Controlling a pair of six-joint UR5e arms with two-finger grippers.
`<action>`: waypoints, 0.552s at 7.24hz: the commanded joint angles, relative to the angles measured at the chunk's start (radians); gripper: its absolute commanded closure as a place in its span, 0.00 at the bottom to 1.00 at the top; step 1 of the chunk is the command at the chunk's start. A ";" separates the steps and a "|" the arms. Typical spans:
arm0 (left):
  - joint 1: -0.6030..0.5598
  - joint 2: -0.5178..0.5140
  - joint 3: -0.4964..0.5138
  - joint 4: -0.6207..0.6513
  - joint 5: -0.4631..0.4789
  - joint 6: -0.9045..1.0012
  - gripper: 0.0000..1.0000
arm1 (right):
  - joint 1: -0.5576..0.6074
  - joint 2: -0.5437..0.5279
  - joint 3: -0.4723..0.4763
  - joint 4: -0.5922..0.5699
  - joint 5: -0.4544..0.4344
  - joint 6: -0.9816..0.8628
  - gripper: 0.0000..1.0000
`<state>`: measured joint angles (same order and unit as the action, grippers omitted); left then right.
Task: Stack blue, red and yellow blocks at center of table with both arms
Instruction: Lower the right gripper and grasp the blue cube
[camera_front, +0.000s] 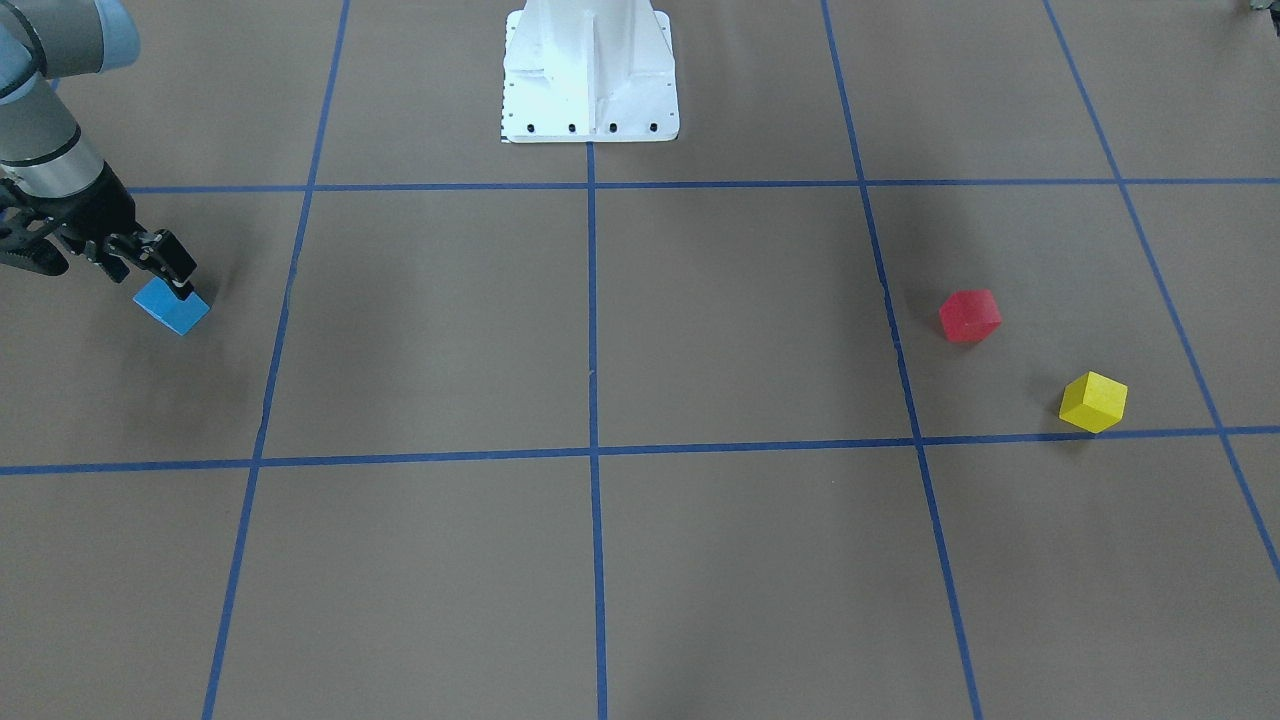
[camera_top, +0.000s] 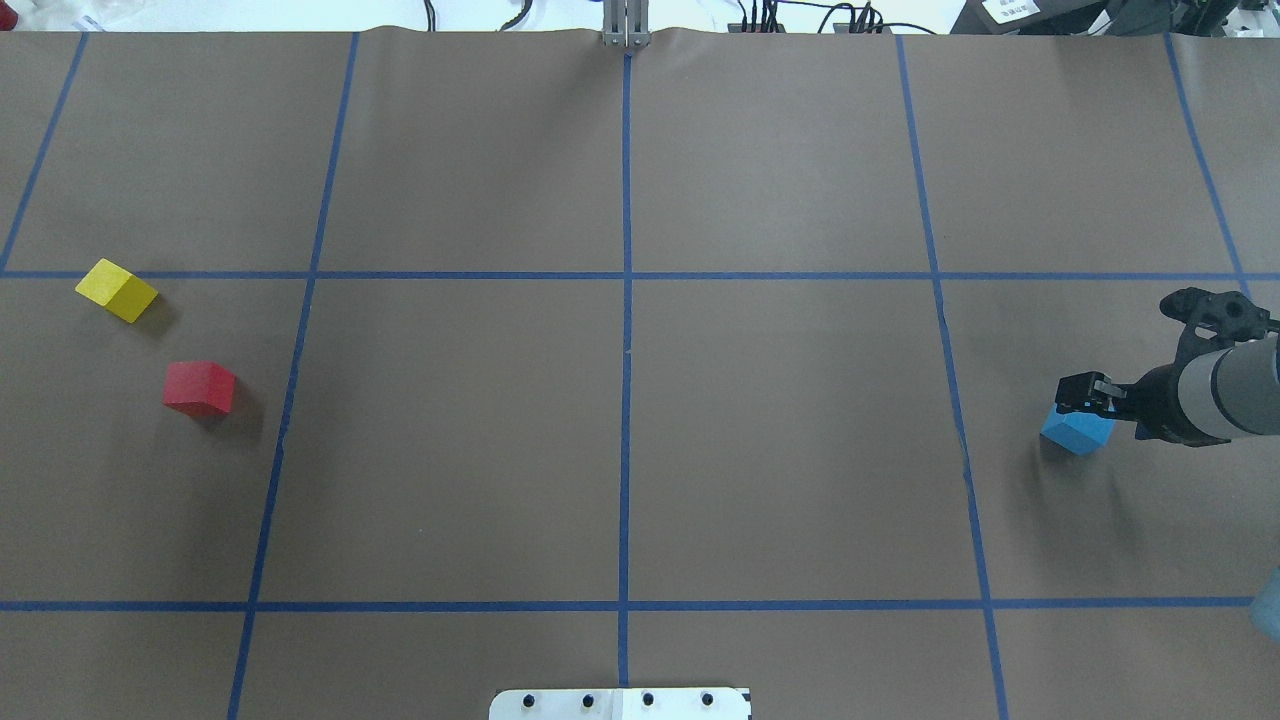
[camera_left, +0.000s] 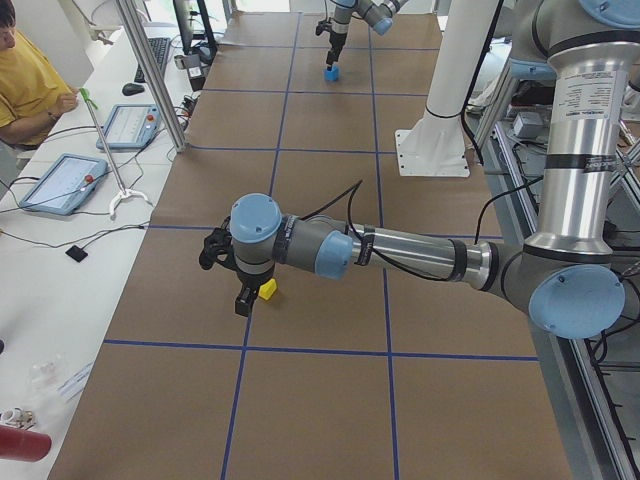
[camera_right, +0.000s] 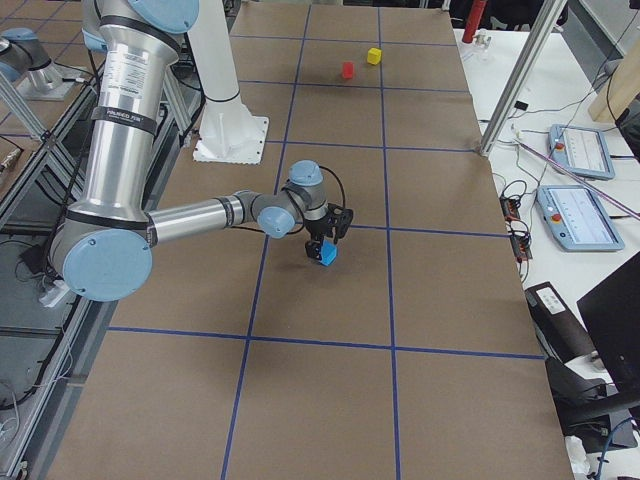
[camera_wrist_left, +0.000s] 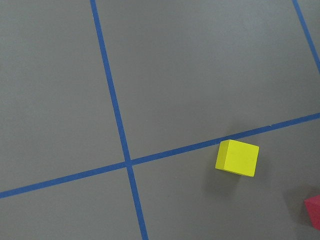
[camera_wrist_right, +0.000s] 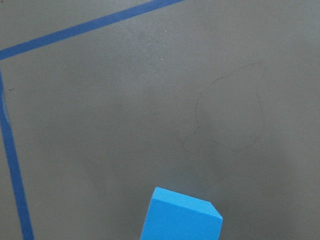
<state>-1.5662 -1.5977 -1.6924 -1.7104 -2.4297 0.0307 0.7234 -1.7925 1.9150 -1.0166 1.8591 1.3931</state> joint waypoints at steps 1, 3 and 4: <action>0.000 0.001 0.002 -0.012 0.000 0.000 0.01 | -0.033 0.007 -0.011 -0.005 -0.053 0.070 0.06; 0.000 0.001 0.002 -0.017 0.000 0.000 0.01 | -0.053 0.044 -0.052 -0.007 -0.086 0.095 0.07; 0.000 0.001 0.002 -0.017 0.000 0.000 0.00 | -0.061 0.044 -0.057 -0.008 -0.107 0.107 0.49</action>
<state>-1.5662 -1.5970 -1.6906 -1.7262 -2.4298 0.0307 0.6730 -1.7560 1.8713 -1.0232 1.7770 1.4853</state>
